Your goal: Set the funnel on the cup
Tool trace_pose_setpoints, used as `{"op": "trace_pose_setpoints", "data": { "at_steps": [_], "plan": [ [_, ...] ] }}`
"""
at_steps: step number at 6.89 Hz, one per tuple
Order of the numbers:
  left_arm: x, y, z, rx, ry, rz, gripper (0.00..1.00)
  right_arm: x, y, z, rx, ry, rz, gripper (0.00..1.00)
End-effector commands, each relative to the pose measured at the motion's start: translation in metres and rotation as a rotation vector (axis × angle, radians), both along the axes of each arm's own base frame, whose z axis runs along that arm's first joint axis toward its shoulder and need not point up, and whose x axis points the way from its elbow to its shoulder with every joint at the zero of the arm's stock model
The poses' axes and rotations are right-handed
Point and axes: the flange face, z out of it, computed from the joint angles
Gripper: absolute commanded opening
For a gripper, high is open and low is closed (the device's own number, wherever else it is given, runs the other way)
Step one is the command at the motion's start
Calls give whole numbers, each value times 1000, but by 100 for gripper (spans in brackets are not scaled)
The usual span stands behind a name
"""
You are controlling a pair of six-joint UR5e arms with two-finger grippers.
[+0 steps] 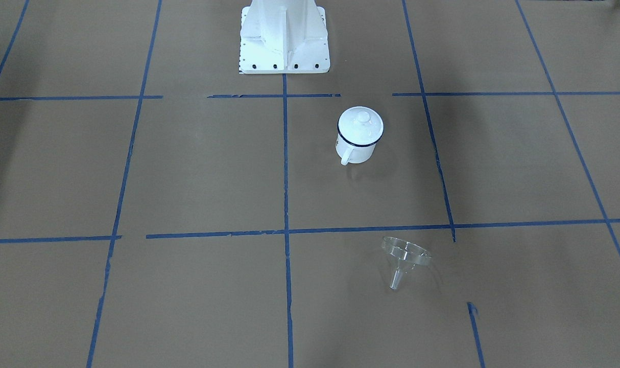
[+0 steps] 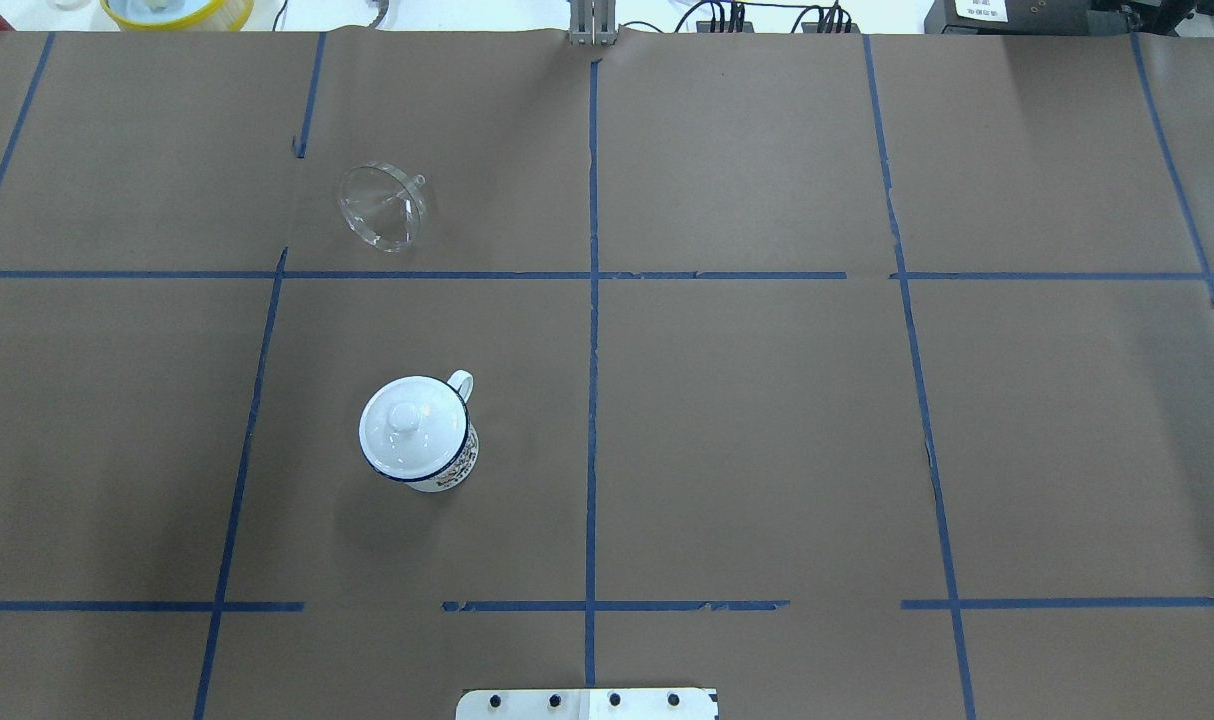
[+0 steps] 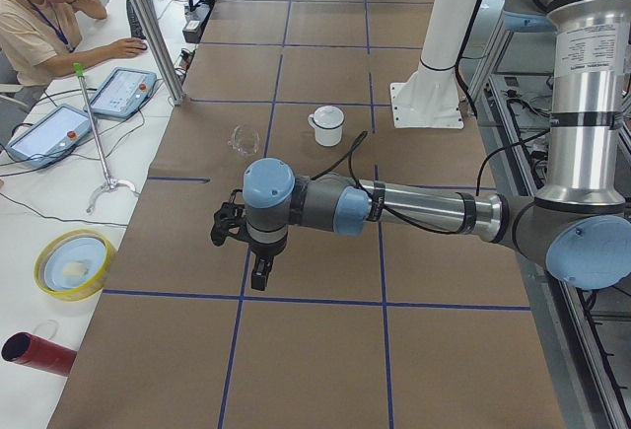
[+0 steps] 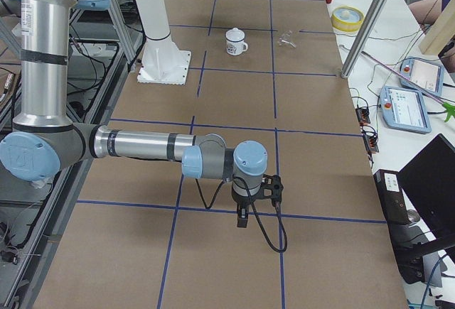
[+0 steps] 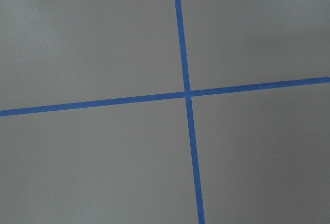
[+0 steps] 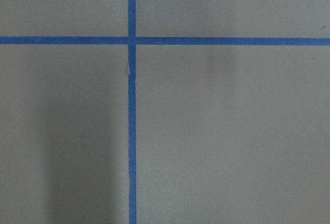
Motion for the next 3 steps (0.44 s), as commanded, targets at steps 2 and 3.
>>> {"op": "trace_pose_setpoints", "data": {
  "at_steps": [2,3],
  "plan": [
    [82,-11,-56,-88,75,-91,100,0,0,0,1,0,0,100],
    [112,-24,-85,-115,103,-112,100,0,0,0,1,0,0,100]
  ]
}}
